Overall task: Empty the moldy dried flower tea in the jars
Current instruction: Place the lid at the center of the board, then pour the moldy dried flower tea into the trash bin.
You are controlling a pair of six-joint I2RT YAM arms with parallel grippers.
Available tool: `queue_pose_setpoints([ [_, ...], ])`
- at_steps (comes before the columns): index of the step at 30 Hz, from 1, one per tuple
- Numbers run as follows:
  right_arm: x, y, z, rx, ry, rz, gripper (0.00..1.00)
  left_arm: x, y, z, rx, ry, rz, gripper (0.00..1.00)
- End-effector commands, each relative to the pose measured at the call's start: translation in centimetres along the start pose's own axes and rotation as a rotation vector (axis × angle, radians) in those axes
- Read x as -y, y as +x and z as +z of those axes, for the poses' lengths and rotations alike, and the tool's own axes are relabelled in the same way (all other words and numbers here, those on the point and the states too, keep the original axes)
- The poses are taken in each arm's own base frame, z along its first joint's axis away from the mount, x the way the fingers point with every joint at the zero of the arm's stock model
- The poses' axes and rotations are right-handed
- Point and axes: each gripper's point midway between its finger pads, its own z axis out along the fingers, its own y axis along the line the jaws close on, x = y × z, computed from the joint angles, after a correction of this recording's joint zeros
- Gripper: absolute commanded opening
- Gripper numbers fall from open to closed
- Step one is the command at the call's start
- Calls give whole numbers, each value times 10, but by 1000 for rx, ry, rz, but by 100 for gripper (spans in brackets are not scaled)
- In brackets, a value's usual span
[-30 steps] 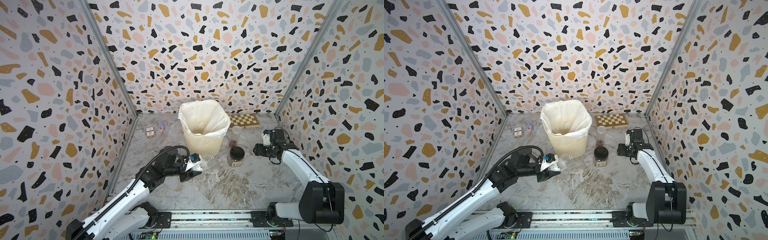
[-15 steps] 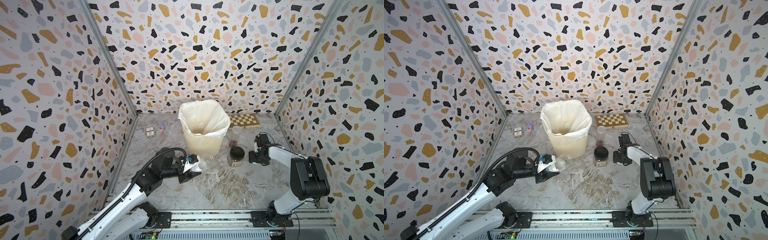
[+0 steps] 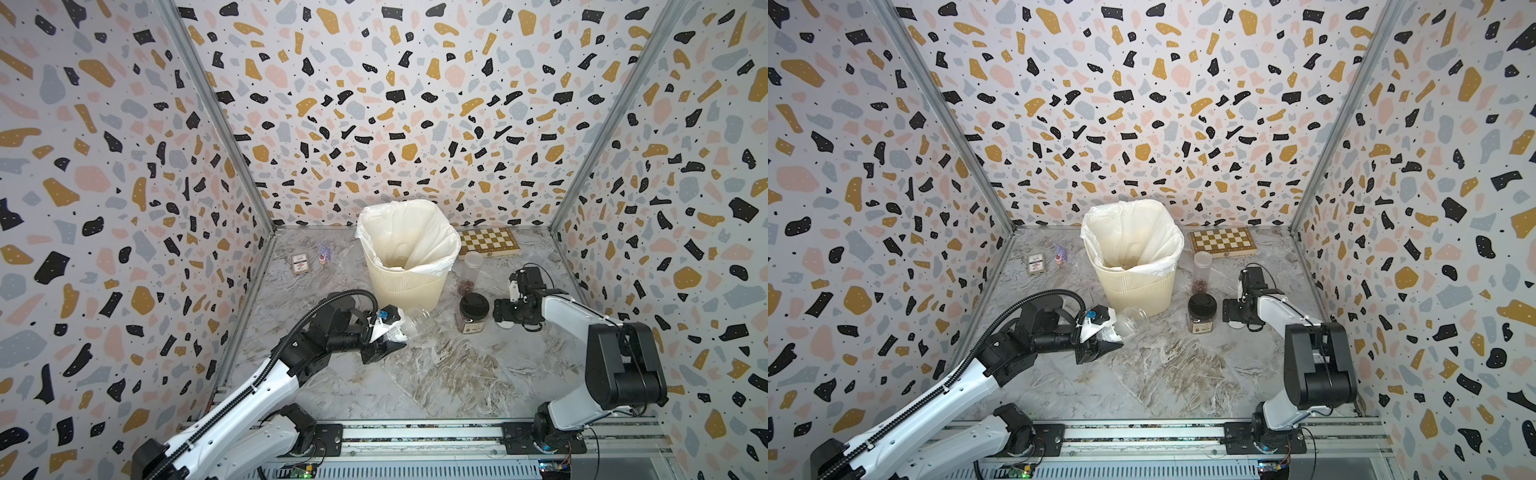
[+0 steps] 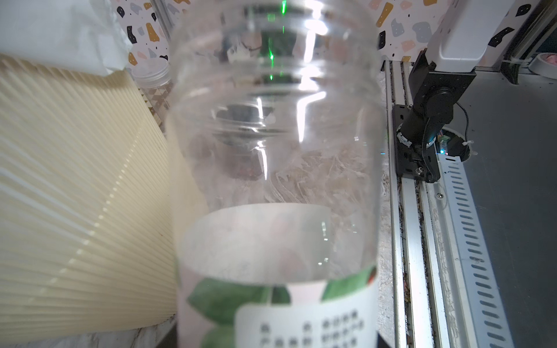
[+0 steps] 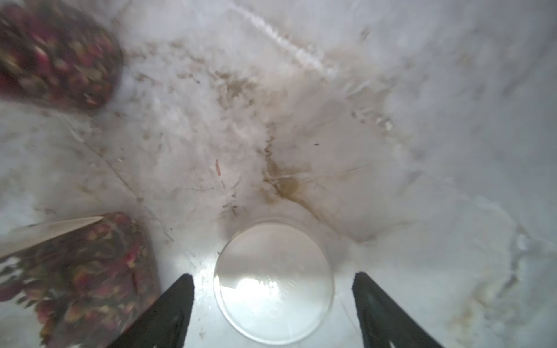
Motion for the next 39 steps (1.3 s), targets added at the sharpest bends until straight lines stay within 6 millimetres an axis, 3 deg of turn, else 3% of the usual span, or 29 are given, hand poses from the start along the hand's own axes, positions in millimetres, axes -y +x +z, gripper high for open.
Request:
queue_pose_setpoints([
  [1, -11, -24, -52, 128, -85, 4, 84, -9, -35, -6, 92, -19, 11, 54],
  [5, -39, -35, -104, 237, -307, 34, 84, -10, -48, 0, 125, 11, -49, 54],
  [11, -92, -40, -190, 425, -611, -40, 83, -6, -85, 14, 145, 24, -57, 54],
  [14, -117, -35, -237, 511, -783, -129, 84, -2, -98, 20, 133, 19, -93, 55],
  [18, -141, -22, -281, 538, -981, -195, 84, -3, -121, 23, 158, -7, -148, 55],
  [29, -189, -5, -338, 595, -1199, -310, 87, -26, -163, 39, 196, -173, -337, 55],
  [39, -234, -17, -335, 592, -1209, -370, 89, -29, -187, 45, 269, -164, -407, 55],
])
